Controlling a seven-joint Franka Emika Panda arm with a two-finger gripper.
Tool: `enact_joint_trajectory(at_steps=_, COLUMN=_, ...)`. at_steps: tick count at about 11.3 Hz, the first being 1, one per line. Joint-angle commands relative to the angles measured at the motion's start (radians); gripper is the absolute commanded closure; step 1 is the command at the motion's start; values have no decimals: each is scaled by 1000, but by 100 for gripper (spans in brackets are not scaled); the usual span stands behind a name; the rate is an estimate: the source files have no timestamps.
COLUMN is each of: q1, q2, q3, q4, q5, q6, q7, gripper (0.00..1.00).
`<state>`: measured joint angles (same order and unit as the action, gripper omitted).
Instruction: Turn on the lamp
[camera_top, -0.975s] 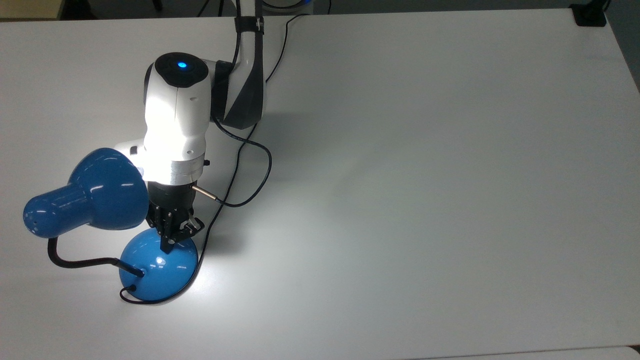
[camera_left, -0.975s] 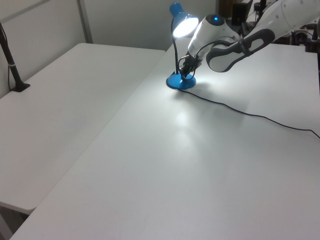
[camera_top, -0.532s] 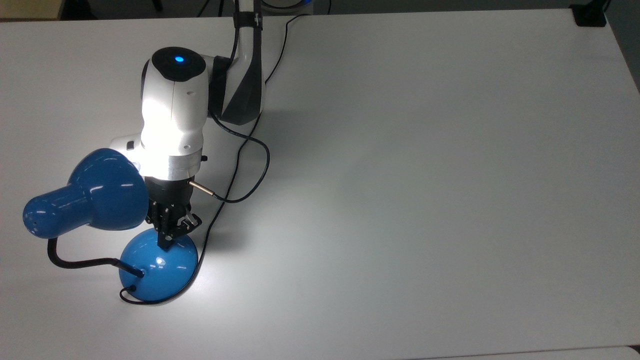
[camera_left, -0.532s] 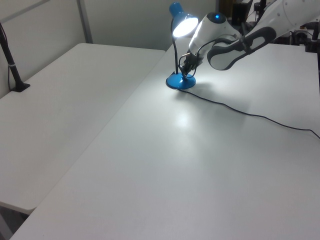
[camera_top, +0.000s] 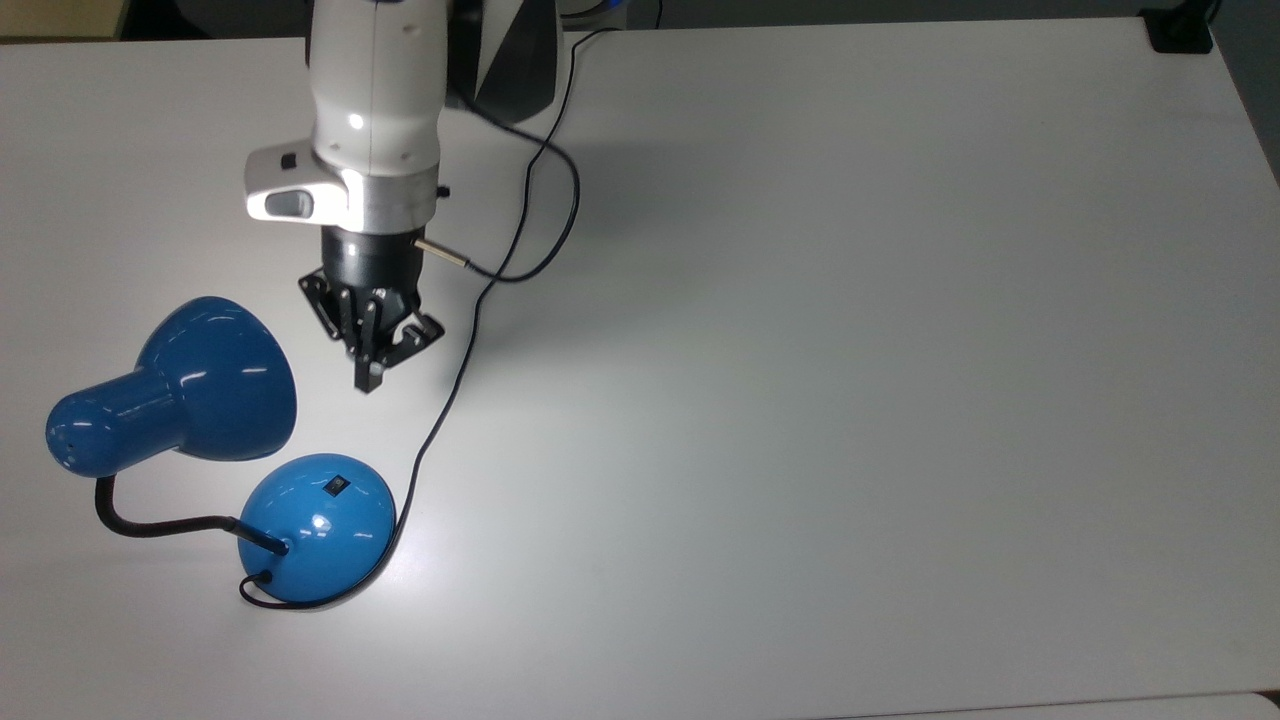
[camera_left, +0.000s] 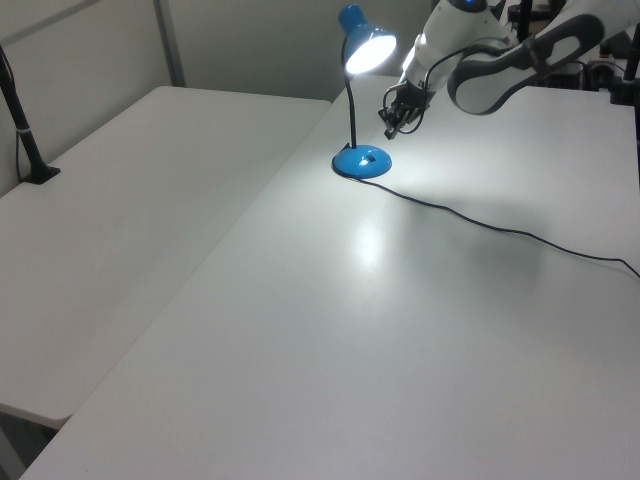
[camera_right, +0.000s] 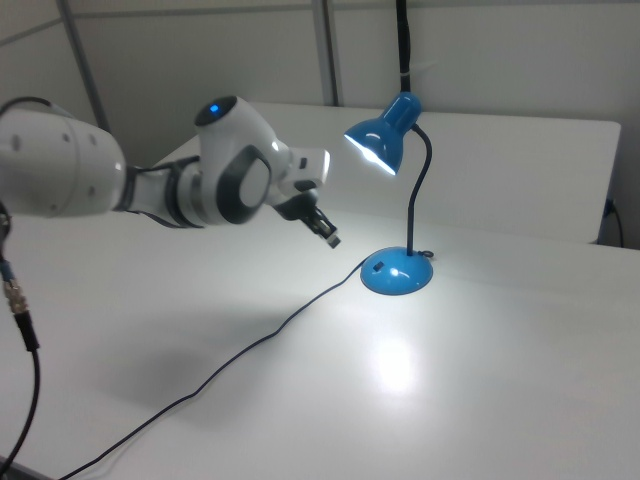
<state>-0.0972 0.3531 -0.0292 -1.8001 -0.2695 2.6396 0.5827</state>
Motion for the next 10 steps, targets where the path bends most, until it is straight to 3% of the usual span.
enact_joint_trajectory(at_steps=1, q1=51, q2=-175, q3=6, q4=-91, q5=-1, q6=-250, q7=-75, gripper=100)
enact_joint_trajectory(at_steps=4, q1=86, q2=-261, q3=6, q4=-84, q5=178, q6=-435, q7=-245, gripper=100)
enact_joint_trajectory(at_steps=6, q1=86, q2=-330, q3=6, q4=-82, q5=223, q6=-571, q7=-361, gripper=100)
enact_joint_trajectory(at_steps=8, q1=85, q2=-339, q3=0, q4=-12, q5=306, q6=-779, q7=-580, gripper=97)
enact_joint_trajectory(at_steps=9, q1=85, q2=-339, q3=-6, q4=39, q5=314, q6=-888, q7=-642, gripper=93)
enact_joint_trajectory(at_steps=10, q1=85, q2=-339, q3=-14, q4=85, q5=314, q6=-973, q7=-658, gripper=79)
